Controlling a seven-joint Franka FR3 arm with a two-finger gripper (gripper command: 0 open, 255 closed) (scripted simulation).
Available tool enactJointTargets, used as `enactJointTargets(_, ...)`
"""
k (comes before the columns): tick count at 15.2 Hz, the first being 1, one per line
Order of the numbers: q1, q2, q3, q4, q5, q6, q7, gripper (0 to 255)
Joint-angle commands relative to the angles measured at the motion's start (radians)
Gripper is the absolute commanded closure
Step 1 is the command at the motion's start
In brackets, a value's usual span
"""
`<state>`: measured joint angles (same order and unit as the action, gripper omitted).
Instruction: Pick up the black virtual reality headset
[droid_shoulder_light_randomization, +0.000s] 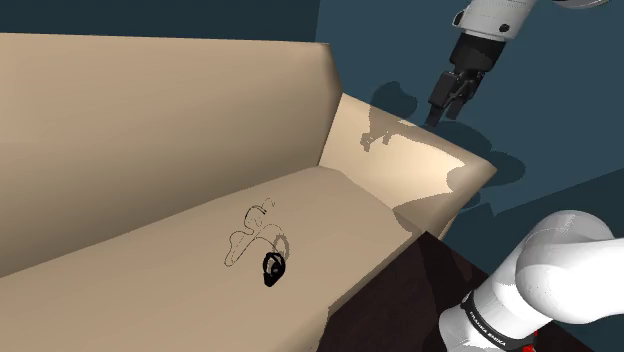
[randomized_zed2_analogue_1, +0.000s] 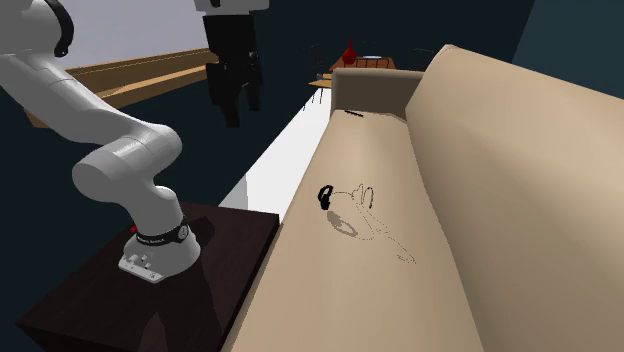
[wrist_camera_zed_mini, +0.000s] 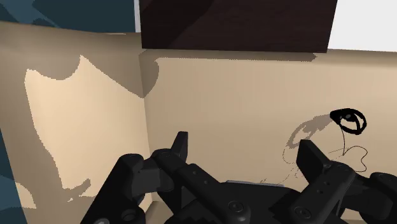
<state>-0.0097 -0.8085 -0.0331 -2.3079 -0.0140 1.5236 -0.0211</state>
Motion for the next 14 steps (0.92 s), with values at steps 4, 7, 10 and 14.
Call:
enactJointTargets(4, 0.016, -0.011, 0.043, -0.085, 0.034, 0.09, 0.046, 0)
enactJointTargets(7, 0.036, -0.009, 0.089, -0.159, 0.068, 0.184, 0.091, 0)
enactJointTargets(10, 0.057, 0.008, 0.137, -0.223, 0.102, 0.283, 0.136, 0)
enactJointTargets(14, 0.086, 0.058, 0.205, -0.288, 0.145, 0.423, 0.196, 0)
